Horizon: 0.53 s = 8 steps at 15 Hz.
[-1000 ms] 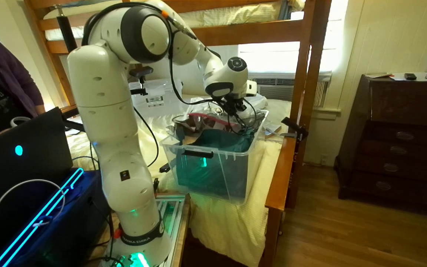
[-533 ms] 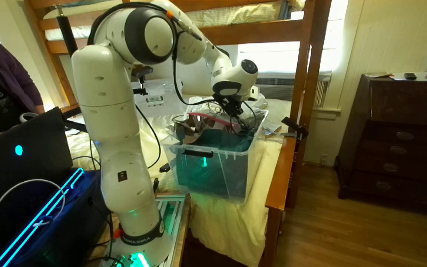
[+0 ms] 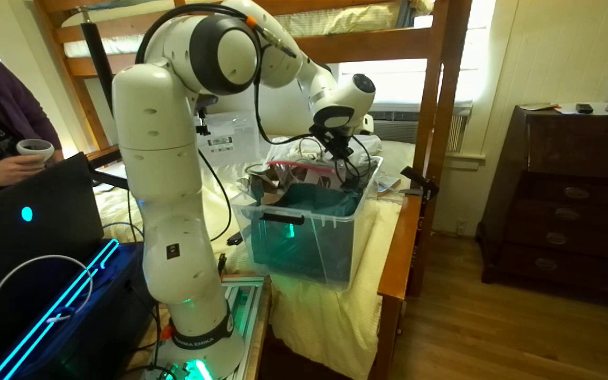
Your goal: Move the objects in the plastic
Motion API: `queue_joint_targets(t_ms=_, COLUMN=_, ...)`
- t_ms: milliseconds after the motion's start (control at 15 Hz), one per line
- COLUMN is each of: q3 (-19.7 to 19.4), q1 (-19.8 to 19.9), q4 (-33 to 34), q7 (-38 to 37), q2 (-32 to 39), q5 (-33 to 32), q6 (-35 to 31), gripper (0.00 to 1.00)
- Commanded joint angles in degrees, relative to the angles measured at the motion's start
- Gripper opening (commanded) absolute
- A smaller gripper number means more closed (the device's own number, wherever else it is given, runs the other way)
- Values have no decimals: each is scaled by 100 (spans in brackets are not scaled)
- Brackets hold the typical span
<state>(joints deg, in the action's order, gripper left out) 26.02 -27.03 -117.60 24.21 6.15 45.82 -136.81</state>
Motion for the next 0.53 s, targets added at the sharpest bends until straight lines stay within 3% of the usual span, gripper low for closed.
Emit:
queue_joint_targets(t_ms=0, q3=-5, q1=22, q4=220, q7=-794, q2=-404, q5=-664, q6=-65, gripper=74)
queue_joint_targets(t_ms=267, q3=-45, q1=78, q4=481, q7=-1878, q2=-683, q5=-1663, q6=4, gripper=99)
queue_joint_targets(t_ms=467, q3=-81, q1=171, q4=581, q7=-2516, q2=-777, q5=-2544, q6=-2, gripper=100)
